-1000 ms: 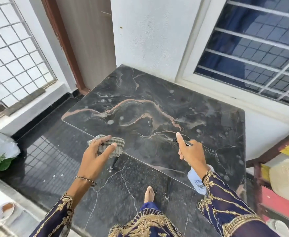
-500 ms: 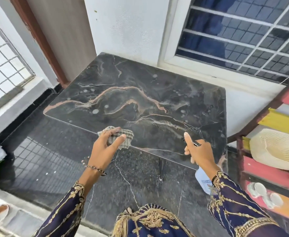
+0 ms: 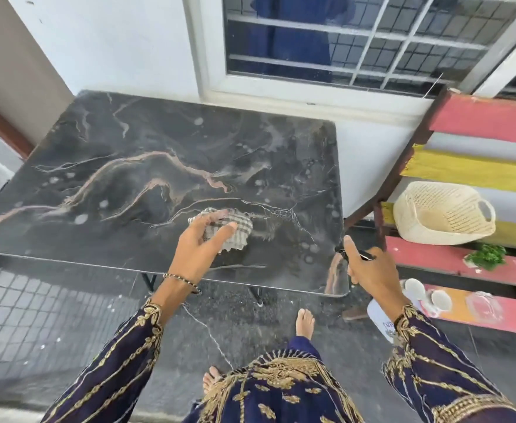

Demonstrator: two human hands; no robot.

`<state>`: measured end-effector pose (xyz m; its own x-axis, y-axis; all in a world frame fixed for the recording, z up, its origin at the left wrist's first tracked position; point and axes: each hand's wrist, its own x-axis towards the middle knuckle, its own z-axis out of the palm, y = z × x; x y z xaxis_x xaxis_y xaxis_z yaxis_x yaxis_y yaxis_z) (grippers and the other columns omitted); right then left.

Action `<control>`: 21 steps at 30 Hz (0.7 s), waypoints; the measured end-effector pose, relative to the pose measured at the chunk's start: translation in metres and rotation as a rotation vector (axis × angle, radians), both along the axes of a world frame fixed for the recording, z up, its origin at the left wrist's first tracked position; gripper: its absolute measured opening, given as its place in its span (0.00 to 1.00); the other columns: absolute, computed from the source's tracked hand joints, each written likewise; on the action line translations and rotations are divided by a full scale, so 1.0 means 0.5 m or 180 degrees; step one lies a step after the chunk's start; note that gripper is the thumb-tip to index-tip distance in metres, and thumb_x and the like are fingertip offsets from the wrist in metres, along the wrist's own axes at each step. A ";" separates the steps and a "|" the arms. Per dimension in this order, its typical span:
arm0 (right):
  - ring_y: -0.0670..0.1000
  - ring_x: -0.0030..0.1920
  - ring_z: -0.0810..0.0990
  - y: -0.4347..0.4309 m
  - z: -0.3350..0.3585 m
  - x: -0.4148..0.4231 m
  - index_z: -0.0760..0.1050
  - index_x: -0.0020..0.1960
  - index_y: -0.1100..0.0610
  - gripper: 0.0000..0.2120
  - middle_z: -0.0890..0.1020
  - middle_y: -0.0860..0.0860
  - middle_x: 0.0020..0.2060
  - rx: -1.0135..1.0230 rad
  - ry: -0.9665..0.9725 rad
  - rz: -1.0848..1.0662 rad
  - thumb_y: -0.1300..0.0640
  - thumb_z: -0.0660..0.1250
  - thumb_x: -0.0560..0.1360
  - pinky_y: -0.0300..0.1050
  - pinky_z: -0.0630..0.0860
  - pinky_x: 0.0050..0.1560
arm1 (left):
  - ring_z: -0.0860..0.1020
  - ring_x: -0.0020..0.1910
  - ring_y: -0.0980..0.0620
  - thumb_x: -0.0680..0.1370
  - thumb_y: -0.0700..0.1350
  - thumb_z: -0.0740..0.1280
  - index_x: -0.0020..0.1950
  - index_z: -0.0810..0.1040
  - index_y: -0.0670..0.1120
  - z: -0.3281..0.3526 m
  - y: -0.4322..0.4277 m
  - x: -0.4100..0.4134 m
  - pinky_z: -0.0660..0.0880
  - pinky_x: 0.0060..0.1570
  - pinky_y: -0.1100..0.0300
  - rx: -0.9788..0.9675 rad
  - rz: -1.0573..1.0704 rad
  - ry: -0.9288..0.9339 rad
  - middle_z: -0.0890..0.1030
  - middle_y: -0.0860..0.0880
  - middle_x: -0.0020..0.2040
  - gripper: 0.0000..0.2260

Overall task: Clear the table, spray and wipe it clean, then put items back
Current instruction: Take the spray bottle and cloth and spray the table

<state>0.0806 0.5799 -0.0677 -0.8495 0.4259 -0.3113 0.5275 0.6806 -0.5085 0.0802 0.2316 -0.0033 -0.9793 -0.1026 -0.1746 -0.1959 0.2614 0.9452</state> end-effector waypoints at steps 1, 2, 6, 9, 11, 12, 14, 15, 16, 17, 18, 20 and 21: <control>0.63 0.47 0.84 0.021 -0.005 -0.016 0.82 0.48 0.61 0.48 0.85 0.62 0.48 0.0108 -0.0022 0.0073 0.17 0.50 0.68 0.58 0.81 0.56 | 0.78 0.57 0.59 0.75 0.54 0.70 0.58 0.80 0.57 0.002 0.027 -0.019 0.73 0.50 0.69 0.0012 -0.0007 0.0013 0.81 0.59 0.55 0.13; 0.62 0.47 0.84 0.037 -0.007 -0.031 0.81 0.46 0.59 0.47 0.85 0.62 0.49 0.0157 -0.0034 0.0152 0.17 0.50 0.67 0.58 0.80 0.57 | 0.78 0.56 0.59 0.75 0.54 0.70 0.58 0.80 0.57 0.004 0.049 -0.036 0.72 0.49 0.71 0.0031 0.0015 0.0011 0.81 0.60 0.53 0.13; 0.52 0.27 0.83 0.103 -0.011 -0.114 0.79 0.39 0.59 0.46 0.87 0.54 0.35 -0.0296 0.0057 0.0187 0.15 0.53 0.66 0.49 0.82 0.40 | 0.76 0.59 0.58 0.74 0.55 0.70 0.58 0.80 0.56 0.012 0.146 -0.102 0.70 0.56 0.66 0.0000 0.0142 0.0031 0.80 0.58 0.59 0.13; 0.52 0.21 0.81 0.132 -0.007 -0.186 0.80 0.37 0.57 0.42 0.85 0.47 0.28 -0.0454 0.0143 0.0393 0.17 0.55 0.67 0.43 0.77 0.31 | 0.77 0.57 0.61 0.74 0.56 0.70 0.58 0.79 0.57 0.013 0.211 -0.148 0.72 0.52 0.67 -0.0053 0.0196 0.0001 0.80 0.57 0.60 0.13; 0.55 0.35 0.86 0.144 -0.012 -0.235 0.82 0.39 0.56 0.42 0.87 0.51 0.34 -0.0298 0.0217 0.0464 0.18 0.54 0.68 0.49 0.81 0.46 | 0.77 0.51 0.70 0.74 0.55 0.70 0.59 0.79 0.56 0.016 0.251 -0.177 0.72 0.42 0.76 -0.0067 0.0290 0.0041 0.79 0.61 0.60 0.14; 0.58 0.46 0.86 0.152 -0.015 -0.265 0.83 0.41 0.56 0.41 0.88 0.53 0.42 -0.0165 0.0290 0.0513 0.19 0.53 0.70 0.51 0.80 0.54 | 0.77 0.49 0.73 0.74 0.55 0.71 0.59 0.79 0.56 0.017 0.273 -0.192 0.71 0.39 0.79 -0.0067 0.0366 0.0050 0.78 0.63 0.59 0.14; 0.61 0.54 0.82 0.150 -0.015 -0.311 0.84 0.42 0.55 0.40 0.85 0.57 0.49 -0.0023 0.0411 0.0622 0.21 0.53 0.71 0.53 0.76 0.59 | 0.76 0.53 0.70 0.74 0.56 0.70 0.59 0.79 0.57 0.018 0.293 -0.208 0.71 0.41 0.77 -0.0098 0.0470 0.0032 0.78 0.63 0.59 0.14; 0.62 0.51 0.83 0.152 -0.015 -0.333 0.83 0.38 0.55 0.40 0.85 0.57 0.46 -0.0103 0.0432 0.0722 0.21 0.53 0.72 0.53 0.78 0.57 | 0.76 0.55 0.67 0.74 0.57 0.70 0.58 0.79 0.58 0.019 0.303 -0.213 0.71 0.43 0.74 -0.0116 0.0526 0.0008 0.79 0.61 0.59 0.14; 0.61 0.46 0.84 0.157 -0.014 -0.364 0.81 0.34 0.56 0.40 0.86 0.57 0.40 -0.0233 0.0421 0.0806 0.21 0.52 0.72 0.53 0.80 0.55 | 0.76 0.56 0.66 0.74 0.57 0.70 0.58 0.79 0.58 0.020 0.313 -0.223 0.70 0.44 0.73 -0.0125 0.0594 0.0016 0.79 0.61 0.60 0.14; 0.60 0.40 0.85 0.158 -0.012 -0.387 0.80 0.31 0.57 0.41 0.86 0.56 0.33 -0.0392 0.0384 0.0805 0.21 0.53 0.72 0.54 0.81 0.51 | 0.76 0.57 0.65 0.74 0.57 0.70 0.58 0.79 0.58 0.021 0.319 -0.227 0.71 0.45 0.73 -0.0120 0.0630 0.0016 0.79 0.60 0.60 0.14; 0.57 0.33 0.85 0.160 -0.010 -0.409 0.79 0.30 0.58 0.42 0.84 0.54 0.28 -0.0539 0.0367 0.0771 0.20 0.54 0.71 0.53 0.83 0.46 | 0.76 0.58 0.64 0.74 0.57 0.70 0.58 0.79 0.58 0.023 0.324 -0.231 0.71 0.45 0.74 -0.0132 0.0661 0.0019 0.79 0.60 0.61 0.14; 0.56 0.26 0.83 0.160 -0.005 -0.451 0.79 0.31 0.60 0.43 0.83 0.53 0.25 -0.0638 0.0332 0.0774 0.19 0.55 0.70 0.51 0.83 0.37 | 0.76 0.59 0.64 0.74 0.56 0.70 0.58 0.79 0.58 0.027 0.332 -0.239 0.73 0.44 0.74 -0.0151 0.0758 0.0023 0.79 0.61 0.61 0.13; 0.57 0.27 0.83 0.156 -0.006 -0.474 0.79 0.32 0.60 0.43 0.84 0.54 0.27 -0.0502 0.0362 0.0851 0.20 0.54 0.71 0.51 0.83 0.38 | 0.76 0.58 0.65 0.74 0.55 0.71 0.58 0.79 0.58 0.029 0.332 -0.244 0.73 0.43 0.75 -0.0137 0.0819 0.0033 0.79 0.61 0.61 0.13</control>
